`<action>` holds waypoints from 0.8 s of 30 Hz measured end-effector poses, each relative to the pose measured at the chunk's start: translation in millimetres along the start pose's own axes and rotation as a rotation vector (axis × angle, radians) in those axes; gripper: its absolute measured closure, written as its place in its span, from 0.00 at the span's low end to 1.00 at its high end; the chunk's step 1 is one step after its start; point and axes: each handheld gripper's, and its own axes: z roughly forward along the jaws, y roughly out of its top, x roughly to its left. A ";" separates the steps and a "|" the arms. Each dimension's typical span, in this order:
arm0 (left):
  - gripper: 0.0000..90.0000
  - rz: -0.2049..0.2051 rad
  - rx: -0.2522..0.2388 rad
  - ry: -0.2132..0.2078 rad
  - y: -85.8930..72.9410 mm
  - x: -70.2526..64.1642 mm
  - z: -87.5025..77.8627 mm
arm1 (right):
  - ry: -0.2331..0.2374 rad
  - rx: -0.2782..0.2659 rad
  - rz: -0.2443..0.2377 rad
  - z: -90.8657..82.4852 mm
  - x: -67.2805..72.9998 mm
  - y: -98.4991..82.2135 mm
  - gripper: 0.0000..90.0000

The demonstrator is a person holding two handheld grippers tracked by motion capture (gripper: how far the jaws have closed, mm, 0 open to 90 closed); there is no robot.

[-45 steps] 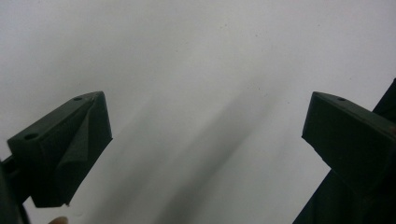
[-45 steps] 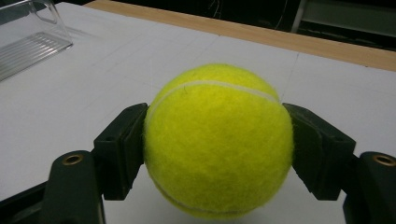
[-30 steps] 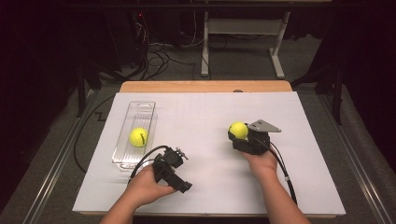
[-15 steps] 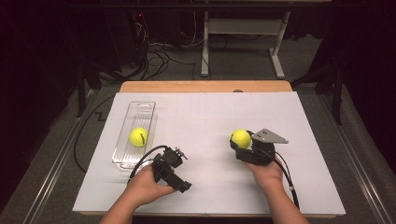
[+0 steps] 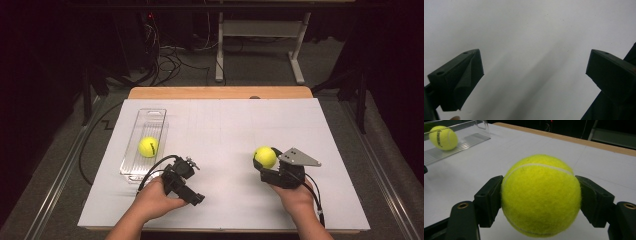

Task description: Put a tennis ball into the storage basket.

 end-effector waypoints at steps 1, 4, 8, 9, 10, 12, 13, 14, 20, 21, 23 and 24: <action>0.02 -0.001 -0.001 0.000 -0.2 0.2 -0.2 | 0.001 -0.002 -0.004 -2.2 0.0 -0.4 0.31; 0.02 -0.002 -0.003 0.001 -0.4 0.6 -0.9 | 0.003 -0.002 -0.006 -8.4 0.6 -2.5 0.31; 0.02 -0.001 -0.005 0.000 -0.7 0.9 -1.4 | 0.004 -0.003 -0.005 -16.0 0.6 -7.0 0.31; 0.02 -0.001 -0.006 0.000 -0.7 1.0 -1.6 | 0.002 -0.006 -0.002 -17.9 0.4 -8.4 0.31; 0.02 -0.002 -0.007 0.001 -0.7 1.0 -1.6 | 0.002 -0.006 0.002 -19.7 0.2 -9.7 0.31; 0.02 0.000 -0.006 0.001 -0.7 1.0 -1.7 | 0.002 -0.008 0.006 -22.6 -0.8 -12.3 0.31; 0.02 0.001 -0.005 0.002 -0.7 0.9 -1.8 | 0.004 -0.009 0.013 -24.0 -1.0 -13.7 0.31; 0.02 0.001 -0.006 0.001 -0.7 0.7 -1.8 | 0.006 -0.012 0.018 -25.1 -1.3 -15.2 0.31; 0.02 -0.002 -0.016 0.000 -1.9 1.6 -4.1 | 0.003 -0.009 0.010 -32.0 -1.0 -25.8 0.31; 0.02 -0.003 -0.018 -0.001 -2.1 2.0 -4.4 | 0.007 -0.005 0.017 -33.0 -1.0 -27.4 0.31; 0.02 -0.004 -0.020 -0.001 -2.3 2.7 -4.7 | 0.012 0.009 0.018 -34.1 -0.8 -30.6 0.31; 0.02 -0.005 -0.020 -0.002 -2.2 2.9 -4.8 | 0.012 0.010 0.013 -34.2 -0.7 -30.9 0.31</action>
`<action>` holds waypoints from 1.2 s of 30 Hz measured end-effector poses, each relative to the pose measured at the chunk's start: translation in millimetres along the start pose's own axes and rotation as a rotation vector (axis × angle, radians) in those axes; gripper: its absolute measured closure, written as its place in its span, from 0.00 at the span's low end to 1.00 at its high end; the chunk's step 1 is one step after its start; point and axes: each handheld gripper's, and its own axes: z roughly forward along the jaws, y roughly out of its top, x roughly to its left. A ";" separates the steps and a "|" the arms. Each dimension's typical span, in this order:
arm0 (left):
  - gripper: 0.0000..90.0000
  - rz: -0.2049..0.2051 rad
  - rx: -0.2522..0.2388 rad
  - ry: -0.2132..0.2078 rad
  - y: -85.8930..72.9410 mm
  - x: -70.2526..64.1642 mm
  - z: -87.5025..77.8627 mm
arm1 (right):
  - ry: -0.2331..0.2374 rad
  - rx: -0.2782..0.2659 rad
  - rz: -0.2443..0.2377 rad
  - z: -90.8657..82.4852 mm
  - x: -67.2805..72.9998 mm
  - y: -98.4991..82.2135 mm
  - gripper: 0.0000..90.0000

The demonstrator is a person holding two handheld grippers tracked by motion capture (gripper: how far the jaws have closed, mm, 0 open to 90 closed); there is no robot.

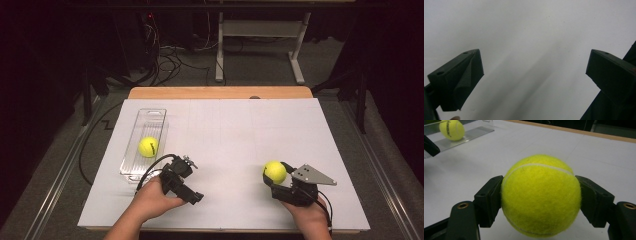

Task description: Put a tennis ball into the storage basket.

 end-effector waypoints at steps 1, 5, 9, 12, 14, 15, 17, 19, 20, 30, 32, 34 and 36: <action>0.02 0.000 0.000 0.000 0.0 0.0 0.0 | 0.003 -0.003 0.002 -0.1 -0.1 0.3 0.31; 0.02 0.001 0.000 0.003 0.3 -0.1 0.7 | 0.022 -0.024 0.008 1.5 1.1 1.6 0.31; 0.02 -0.008 0.002 -0.001 0.8 -0.4 1.7 | 0.053 -0.034 -0.002 6.6 8.3 2.9 0.31; 0.02 -0.004 0.004 -0.006 1.1 -0.6 1.0 | 0.080 -0.037 -0.017 12.5 15.9 4.6 0.31; 0.02 -0.003 0.004 -0.003 0.9 -0.8 0.7 | 0.095 -0.036 -0.024 16.1 20.9 6.3 0.31; 0.02 -0.004 0.003 -0.003 0.8 -0.8 0.6 | 0.101 -0.038 -0.027 18.1 23.3 7.0 0.31; 0.02 -0.006 0.003 -0.002 0.6 -0.9 0.5 | 0.114 -0.037 -0.030 21.6 27.9 8.0 0.31; 0.02 -0.006 0.002 -0.001 0.5 -0.9 0.3 | 0.122 -0.037 -0.045 24.6 31.4 8.8 0.31; 0.02 -0.006 0.002 -0.001 0.4 -0.8 0.1 | 0.128 -0.037 -0.044 25.8 33.5 9.1 0.31; 0.03 -0.016 -0.002 -0.004 -0.4 -0.3 -0.4 | 0.198 -0.032 -0.076 37.0 55.7 10.5 0.31; 0.03 -0.017 -0.001 -0.003 -0.3 -0.5 -0.3 | 0.213 -0.027 -0.076 40.9 60.6 9.8 0.31; 0.03 -0.015 0.001 -0.002 -0.3 -0.7 -0.3 | 0.228 -0.023 -0.079 44.6 65.1 9.3 0.31; 0.03 -0.016 0.000 -0.002 -0.4 -0.7 -0.5 | 0.237 -0.019 -0.091 47.7 69.8 9.3 0.31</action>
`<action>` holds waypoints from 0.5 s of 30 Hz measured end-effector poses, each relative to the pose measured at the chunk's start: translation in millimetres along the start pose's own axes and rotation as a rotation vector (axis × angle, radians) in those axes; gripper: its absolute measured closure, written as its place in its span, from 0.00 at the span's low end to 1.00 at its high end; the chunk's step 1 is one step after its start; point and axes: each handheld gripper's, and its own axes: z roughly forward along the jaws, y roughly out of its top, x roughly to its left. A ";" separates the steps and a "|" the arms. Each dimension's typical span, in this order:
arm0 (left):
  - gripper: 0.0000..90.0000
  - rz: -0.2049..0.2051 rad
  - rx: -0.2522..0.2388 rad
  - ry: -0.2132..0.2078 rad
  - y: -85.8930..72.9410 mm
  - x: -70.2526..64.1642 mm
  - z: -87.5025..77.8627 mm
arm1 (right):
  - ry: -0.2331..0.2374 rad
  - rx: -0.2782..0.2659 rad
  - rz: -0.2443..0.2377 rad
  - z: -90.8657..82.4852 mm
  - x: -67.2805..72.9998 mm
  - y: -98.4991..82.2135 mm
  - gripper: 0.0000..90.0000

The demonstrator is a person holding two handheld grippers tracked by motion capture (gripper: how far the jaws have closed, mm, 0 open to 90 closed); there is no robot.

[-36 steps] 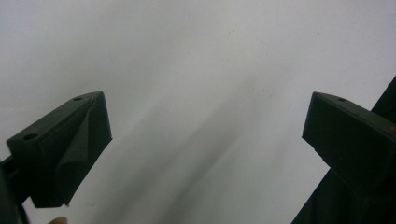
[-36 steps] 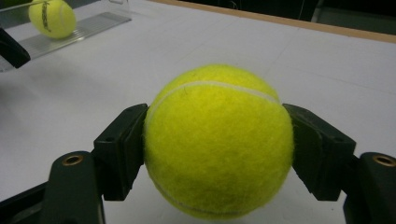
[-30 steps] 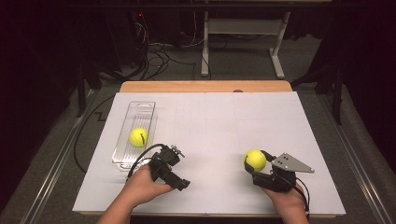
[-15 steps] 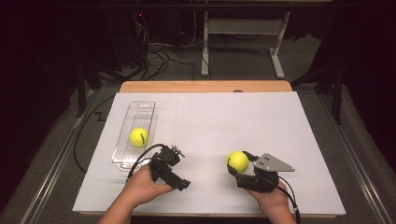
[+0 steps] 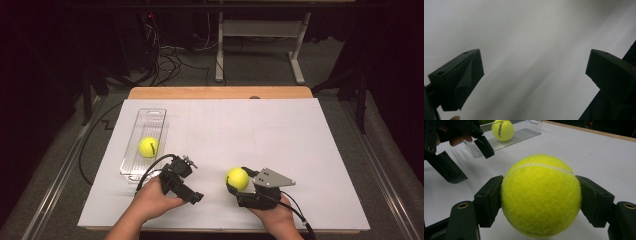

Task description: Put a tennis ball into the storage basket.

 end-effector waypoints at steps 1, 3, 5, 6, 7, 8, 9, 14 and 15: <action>0.03 -0.001 -0.001 0.000 -0.2 0.2 -0.4 | 0.004 0.000 -0.008 1.4 1.4 -0.1 0.31; 0.03 -0.001 -0.004 0.000 -0.6 0.4 -1.3 | 0.014 0.004 -0.006 3.6 4.5 -0.9 0.31; 0.03 -0.001 -0.008 0.000 -1.2 0.3 -1.8 | 0.022 0.008 -0.015 5.3 6.8 -1.7 0.31; 0.03 -0.002 -0.007 -0.002 -1.3 0.2 -1.7 | 0.023 0.010 -0.017 5.7 7.7 -1.7 0.31; 0.03 -0.002 -0.007 0.001 -1.2 0.2 -1.5 | 0.023 0.007 -0.020 6.3 8.4 -1.7 0.31; 0.03 -0.004 -0.006 0.001 -0.9 0.0 -1.3 | 0.025 0.007 -0.022 6.7 8.8 -1.5 0.31; 0.03 -0.005 -0.005 0.002 -0.6 -0.3 -1.2 | 0.027 0.008 -0.025 7.1 9.2 -1.3 0.31; 0.03 -0.012 0.000 0.000 2.2 -2.0 -1.3 | 0.032 0.004 -0.029 8.0 10.0 0.8 0.31; 0.03 -0.014 0.001 0.001 2.9 -1.7 -2.3 | 0.036 0.005 -0.033 8.3 9.4 1.9 0.31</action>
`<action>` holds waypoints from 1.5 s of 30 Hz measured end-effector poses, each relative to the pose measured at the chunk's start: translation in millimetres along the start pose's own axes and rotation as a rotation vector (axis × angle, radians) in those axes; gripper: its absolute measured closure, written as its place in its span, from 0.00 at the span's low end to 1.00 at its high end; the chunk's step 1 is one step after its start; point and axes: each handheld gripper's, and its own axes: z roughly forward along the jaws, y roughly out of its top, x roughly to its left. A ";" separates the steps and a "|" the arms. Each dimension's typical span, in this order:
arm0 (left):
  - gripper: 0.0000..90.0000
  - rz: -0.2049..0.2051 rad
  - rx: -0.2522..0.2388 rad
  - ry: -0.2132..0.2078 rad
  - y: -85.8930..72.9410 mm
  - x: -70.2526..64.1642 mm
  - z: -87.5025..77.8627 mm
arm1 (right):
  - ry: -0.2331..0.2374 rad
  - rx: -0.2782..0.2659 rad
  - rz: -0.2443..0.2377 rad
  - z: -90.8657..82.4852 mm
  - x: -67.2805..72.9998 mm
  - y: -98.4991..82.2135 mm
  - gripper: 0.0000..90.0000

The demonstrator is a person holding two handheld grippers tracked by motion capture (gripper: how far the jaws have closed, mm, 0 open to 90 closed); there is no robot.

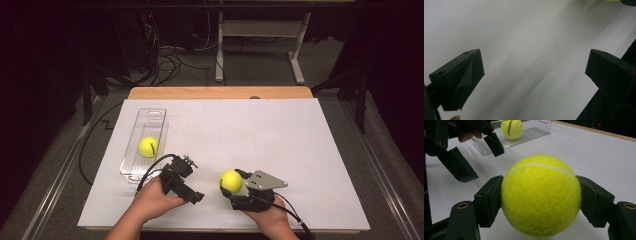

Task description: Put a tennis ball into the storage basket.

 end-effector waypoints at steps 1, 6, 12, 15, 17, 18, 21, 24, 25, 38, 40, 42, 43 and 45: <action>0.03 -0.008 -0.008 0.001 0.4 0.0 -1.1 | 0.001 0.001 -0.002 0.2 -0.7 1.5 0.31; 0.03 -0.020 -0.002 0.012 3.4 -2.5 -7.4 | -0.012 0.001 -0.007 1.4 -9.1 9.7 0.31; 0.03 -0.020 0.000 0.008 12.0 -8.3 -16.6 | -0.009 0.001 -0.021 6.7 -12.2 9.8 0.31; 0.03 -0.021 0.010 0.003 15.9 -10.2 -18.0 | -0.008 -0.005 -0.018 9.6 -10.3 7.7 0.30; 0.03 -0.009 0.017 -0.001 18.6 -11.6 -19.0 | -0.005 -0.005 -0.012 10.6 -8.8 7.3 0.30; 0.03 -0.004 0.023 0.000 20.2 -12.5 -20.3 | -0.008 -0.004 -0.023 10.9 -8.3 7.7 0.30; 0.03 -0.002 0.033 -0.003 24.9 -14.2 -25.3 | -0.007 -0.006 -0.021 10.5 -7.3 7.8 0.30; 0.03 -0.012 0.034 -0.001 28.5 -14.4 -28.8 | -0.007 -0.005 -0.021 9.8 -6.5 7.3 0.30; 0.03 -0.017 0.036 -0.007 29.2 -13.8 -29.6 | -0.006 -0.006 -0.025 9.8 -6.3 7.0 0.30; 0.03 -0.024 0.058 -0.009 43.5 -19.9 -34.2 | -0.002 0.000 -0.033 10.4 -1.0 4.8 0.30; 0.03 -0.016 0.067 -0.007 46.4 -21.6 -33.9 | 0.002 -0.002 -0.031 10.7 -0.3 4.6 0.30; 0.03 -0.013 0.066 -0.013 49.0 -23.4 -34.3 | 0.010 -0.004 -0.029 10.6 0.2 4.3 0.30; 0.03 -0.013 0.067 -0.022 50.2 -23.7 -34.8 | 0.018 -0.009 -0.028 10.6 0.2 4.1 0.30; 0.03 -0.016 0.064 -0.021 52.4 -24.5 -35.1 | 0.024 -0.013 -0.020 11.1 -0.4 3.3 0.30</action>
